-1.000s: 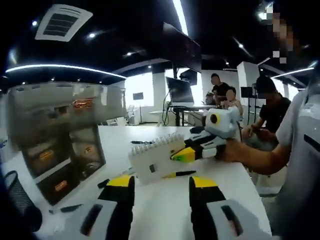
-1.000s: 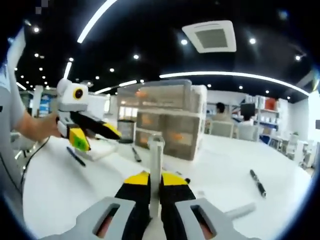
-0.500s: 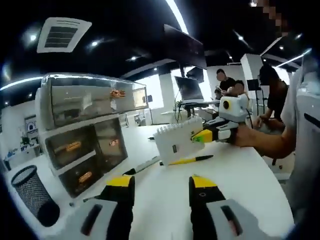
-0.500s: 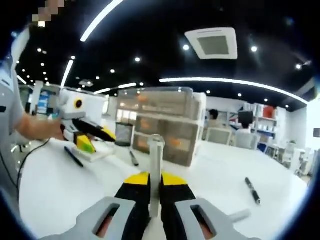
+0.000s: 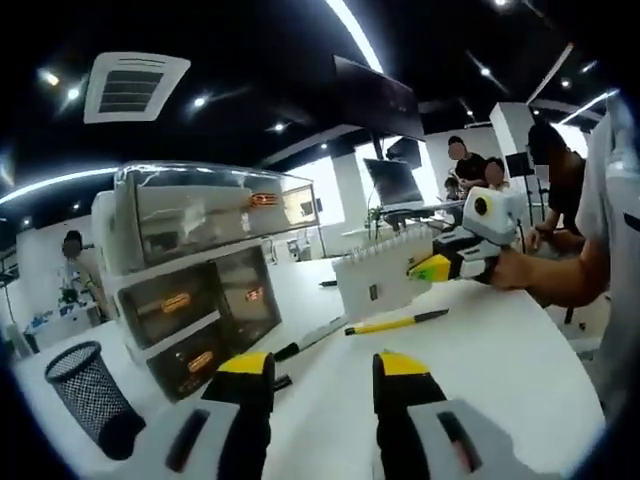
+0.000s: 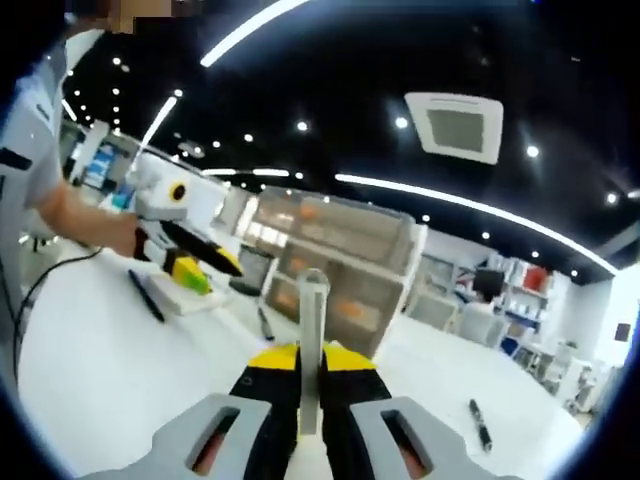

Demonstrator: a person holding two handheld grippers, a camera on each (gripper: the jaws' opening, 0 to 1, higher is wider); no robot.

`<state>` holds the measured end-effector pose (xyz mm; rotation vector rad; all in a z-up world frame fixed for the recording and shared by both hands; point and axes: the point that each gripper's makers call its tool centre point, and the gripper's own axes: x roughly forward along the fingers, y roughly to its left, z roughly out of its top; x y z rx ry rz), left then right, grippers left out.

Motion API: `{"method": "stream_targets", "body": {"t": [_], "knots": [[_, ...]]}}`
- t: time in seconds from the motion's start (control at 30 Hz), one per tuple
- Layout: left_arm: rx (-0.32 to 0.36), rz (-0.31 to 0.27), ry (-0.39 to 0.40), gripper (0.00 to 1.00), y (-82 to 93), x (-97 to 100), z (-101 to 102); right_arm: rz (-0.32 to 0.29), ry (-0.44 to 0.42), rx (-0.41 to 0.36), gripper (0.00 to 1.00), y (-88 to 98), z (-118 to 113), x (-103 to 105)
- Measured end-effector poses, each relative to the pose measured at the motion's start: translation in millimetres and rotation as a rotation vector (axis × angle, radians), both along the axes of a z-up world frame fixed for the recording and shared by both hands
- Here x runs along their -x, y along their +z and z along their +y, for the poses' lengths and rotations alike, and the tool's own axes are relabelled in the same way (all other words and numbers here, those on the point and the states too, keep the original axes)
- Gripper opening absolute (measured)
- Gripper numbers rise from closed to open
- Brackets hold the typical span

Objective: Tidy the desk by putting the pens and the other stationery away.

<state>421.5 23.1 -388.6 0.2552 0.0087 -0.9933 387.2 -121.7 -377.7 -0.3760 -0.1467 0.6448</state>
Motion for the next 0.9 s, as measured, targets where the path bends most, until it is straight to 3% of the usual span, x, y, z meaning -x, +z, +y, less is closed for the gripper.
{"method": "stream_targets", "body": {"t": [0.33,0.5,0.6,0.9], "knots": [[-0.020,-0.008,-0.025,0.39,-7.1,11.2,-10.5,-0.085,-0.047,0.137,0.05,8.4,-4.5,12.9],[-0.016,0.031,-0.033,0.39,-15.8,10.7,-11.6,-0.117,-0.099,0.274,0.04,9.2,-13.6,19.3],[-0.024,0.040,-0.036,0.39,-18.9,11.5,-12.9,-0.170,-0.124,0.416,0.04,14.5,-14.9,24.4],[-0.037,0.015,-0.035,0.39,-16.8,12.6,-12.6,-0.341,-0.106,0.715,0.04,48.1,12.7,35.7]]}}
